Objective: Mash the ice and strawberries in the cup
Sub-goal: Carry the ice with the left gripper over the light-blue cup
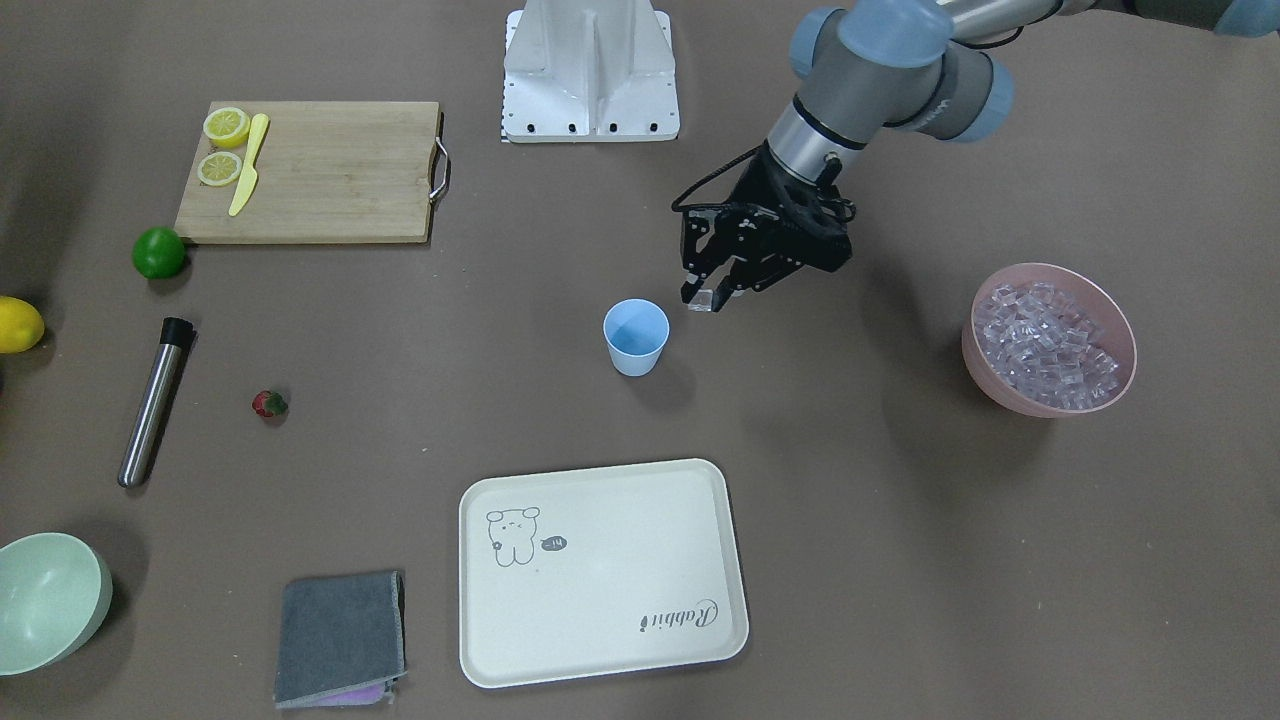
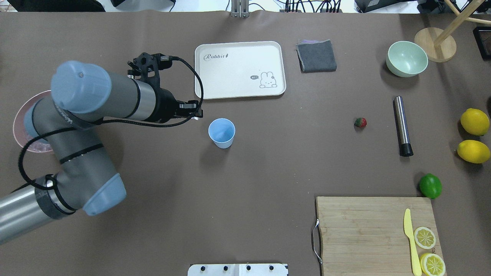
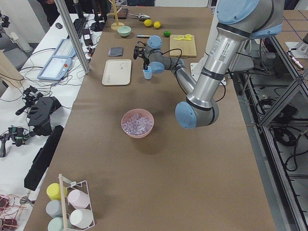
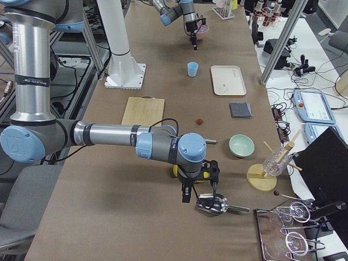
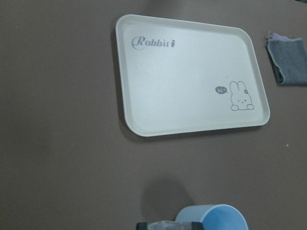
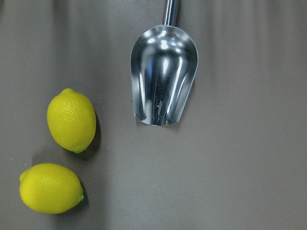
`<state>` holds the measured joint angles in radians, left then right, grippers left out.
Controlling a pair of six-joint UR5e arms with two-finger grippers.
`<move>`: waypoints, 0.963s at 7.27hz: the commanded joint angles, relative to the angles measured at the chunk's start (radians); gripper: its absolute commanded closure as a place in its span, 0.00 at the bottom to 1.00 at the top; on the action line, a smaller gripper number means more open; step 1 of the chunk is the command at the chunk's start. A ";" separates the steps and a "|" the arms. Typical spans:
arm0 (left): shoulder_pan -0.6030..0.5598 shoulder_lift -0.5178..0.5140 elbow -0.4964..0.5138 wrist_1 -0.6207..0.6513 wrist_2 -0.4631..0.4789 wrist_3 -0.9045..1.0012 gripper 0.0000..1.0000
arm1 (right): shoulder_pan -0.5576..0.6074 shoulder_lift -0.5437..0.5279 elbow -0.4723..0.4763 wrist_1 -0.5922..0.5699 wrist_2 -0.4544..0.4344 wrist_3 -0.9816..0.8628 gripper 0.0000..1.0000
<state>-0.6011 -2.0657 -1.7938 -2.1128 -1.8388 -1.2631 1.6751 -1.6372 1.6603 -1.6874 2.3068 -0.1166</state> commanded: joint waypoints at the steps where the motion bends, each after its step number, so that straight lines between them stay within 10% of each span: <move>1: 0.093 -0.022 0.022 -0.042 0.107 -0.022 1.00 | 0.000 -0.003 -0.001 0.000 -0.001 0.000 0.00; 7: 0.090 -0.067 0.131 -0.094 0.154 -0.018 1.00 | 0.000 -0.016 0.006 0.002 -0.009 -0.002 0.00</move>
<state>-0.5108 -2.1289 -1.6890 -2.1819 -1.7138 -1.2833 1.6751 -1.6506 1.6658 -1.6859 2.2996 -0.1181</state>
